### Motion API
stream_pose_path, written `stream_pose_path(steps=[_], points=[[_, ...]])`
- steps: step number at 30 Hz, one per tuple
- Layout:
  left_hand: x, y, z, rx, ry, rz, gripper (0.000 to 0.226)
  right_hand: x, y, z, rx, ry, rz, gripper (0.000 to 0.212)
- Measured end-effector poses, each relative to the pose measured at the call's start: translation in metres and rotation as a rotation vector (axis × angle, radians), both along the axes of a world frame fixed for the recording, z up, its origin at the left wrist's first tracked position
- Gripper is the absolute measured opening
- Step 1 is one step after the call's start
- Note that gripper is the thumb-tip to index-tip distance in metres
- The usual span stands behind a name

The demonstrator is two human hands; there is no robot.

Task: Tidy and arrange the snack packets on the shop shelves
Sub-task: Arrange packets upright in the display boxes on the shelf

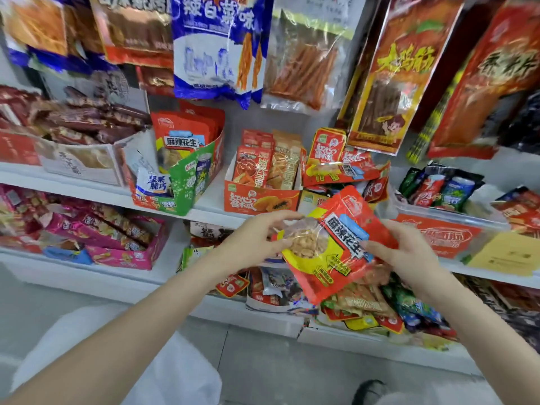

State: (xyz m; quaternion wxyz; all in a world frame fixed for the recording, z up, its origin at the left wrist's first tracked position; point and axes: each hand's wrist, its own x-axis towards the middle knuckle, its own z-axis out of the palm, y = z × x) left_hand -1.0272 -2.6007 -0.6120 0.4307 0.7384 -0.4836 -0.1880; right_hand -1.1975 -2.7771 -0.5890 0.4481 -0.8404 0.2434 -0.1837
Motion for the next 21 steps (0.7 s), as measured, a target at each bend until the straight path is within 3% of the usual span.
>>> stream_pose_path(steps=[4, 7, 9, 13, 15, 17, 19, 21], points=[[0.037, 0.023, 0.019, -0.24, -0.159, 0.274, 0.04, 0.053, 0.018, 0.046, -0.115, -0.29, -0.036, 0.024], [0.079, 0.054, 0.028, -0.405, -0.361, 0.561, 0.032, 0.114, 0.034, 0.07, -0.245, -0.402, 0.022, 0.02], [0.104, 0.075, 0.027, -0.389, -0.436, 0.729, 0.032, 0.159, 0.052, 0.083, -0.313, -0.442, 0.097, 0.018], [0.142, 0.108, 0.016, -0.149, -0.51, 0.978, 0.033, 0.248, 0.102, 0.097, -0.454, -0.563, 0.225, 0.025], [0.153, 0.119, 0.009, -0.09, -0.497, 0.998, 0.038, 0.284, 0.114, 0.089, -0.668, -0.455, 0.268, 0.025], [0.158, 0.128, 0.005, -0.025, -0.482, 0.951, 0.043, 0.31, 0.117, 0.075, -0.892, -0.21, 0.305, 0.022], [0.16, 0.133, 0.004, -0.019, -0.377, 0.866, 0.049, 0.325, 0.12, 0.066, -0.95, -0.011, 0.306, 0.018], [0.158, 0.134, 0.006, -0.048, -0.287, 0.822, 0.052, 0.337, 0.126, 0.065, -1.001, 0.067, 0.279, 0.016]])
